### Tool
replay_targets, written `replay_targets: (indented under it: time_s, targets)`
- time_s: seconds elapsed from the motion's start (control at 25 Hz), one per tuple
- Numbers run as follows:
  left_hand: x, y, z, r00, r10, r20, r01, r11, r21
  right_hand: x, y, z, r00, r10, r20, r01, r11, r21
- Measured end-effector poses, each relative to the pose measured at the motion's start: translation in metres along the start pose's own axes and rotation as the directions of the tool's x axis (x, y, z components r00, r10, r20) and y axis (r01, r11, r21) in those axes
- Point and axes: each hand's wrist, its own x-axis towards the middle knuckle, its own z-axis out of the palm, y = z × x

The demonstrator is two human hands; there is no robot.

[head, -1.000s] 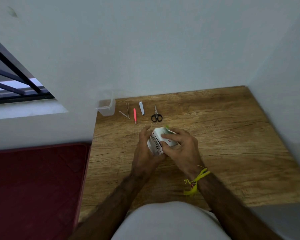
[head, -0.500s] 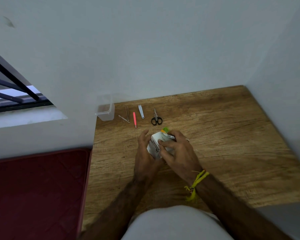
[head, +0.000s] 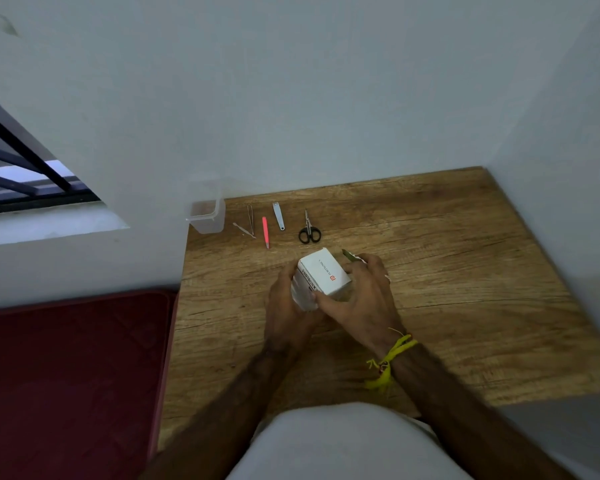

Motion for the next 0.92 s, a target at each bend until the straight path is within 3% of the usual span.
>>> replay_targets:
  time_s: [0.08,0.16,0.36,0.56,0.92]
  targets:
    - [0.003,0.000,-0.002,0.998,0.013,0.060,-0.017,0.998,0.062,0.001,0.000,-0.001,0.998,0.003,-0.062,-0.004,1.000,-0.007]
    - [0.015,-0.010,-0.006,0.989,-0.008,0.146,-0.032,0.962,0.272,0.008,-0.001,-0.010,0.991,0.026,-0.129,-0.028,1.000,-0.010]
    - [0.055,-0.037,-0.016,0.903,-0.336,0.268,0.085,0.751,0.654,0.061,0.010,-0.031,0.951,0.134,-0.280,-0.154,0.987,-0.049]
    - [0.075,-0.029,-0.018,0.800,-0.469,0.373,0.052,0.675,0.736,0.135,0.018,-0.032,0.923,0.169,-0.346,-0.198,0.979,-0.049]
    - [0.079,-0.031,-0.017,0.764,-0.507,0.400,0.076,0.686,0.723,0.217,0.027,-0.025,0.896,0.180,-0.407,-0.239,0.966,-0.099]
